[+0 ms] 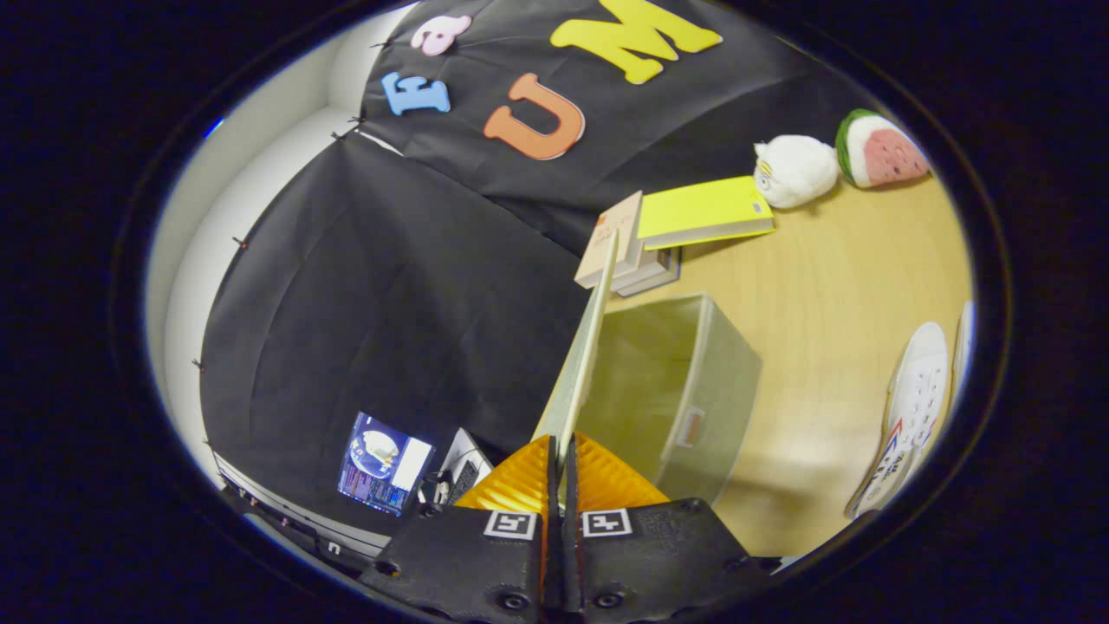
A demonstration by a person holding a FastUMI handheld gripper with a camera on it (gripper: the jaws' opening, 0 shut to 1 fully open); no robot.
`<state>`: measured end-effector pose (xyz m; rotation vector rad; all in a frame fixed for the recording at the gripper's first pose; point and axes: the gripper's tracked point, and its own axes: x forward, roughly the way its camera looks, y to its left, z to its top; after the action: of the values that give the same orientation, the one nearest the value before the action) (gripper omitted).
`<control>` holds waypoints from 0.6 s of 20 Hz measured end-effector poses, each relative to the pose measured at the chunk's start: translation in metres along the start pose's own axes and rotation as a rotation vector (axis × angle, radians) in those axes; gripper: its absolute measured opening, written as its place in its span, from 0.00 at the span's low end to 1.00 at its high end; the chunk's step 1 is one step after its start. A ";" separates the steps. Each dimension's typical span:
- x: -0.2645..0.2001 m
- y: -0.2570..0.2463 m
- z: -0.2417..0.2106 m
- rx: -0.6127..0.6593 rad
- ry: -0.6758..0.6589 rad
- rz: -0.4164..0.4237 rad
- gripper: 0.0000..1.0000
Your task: Open the storage box then place both shoes into the box .Put the left shoe in first, then the right shoe, with the right side of both shoes facing outward in a uniform manner.
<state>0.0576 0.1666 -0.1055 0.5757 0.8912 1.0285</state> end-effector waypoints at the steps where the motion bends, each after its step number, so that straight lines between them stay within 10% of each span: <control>1: 0.003 0.017 0.004 -0.023 -0.012 -0.001 0.06; 12: 0.117 0.156 0.008 -0.224 -0.067 -0.086 0.10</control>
<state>0.0166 0.3390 -0.0225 0.3785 0.7241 1.0091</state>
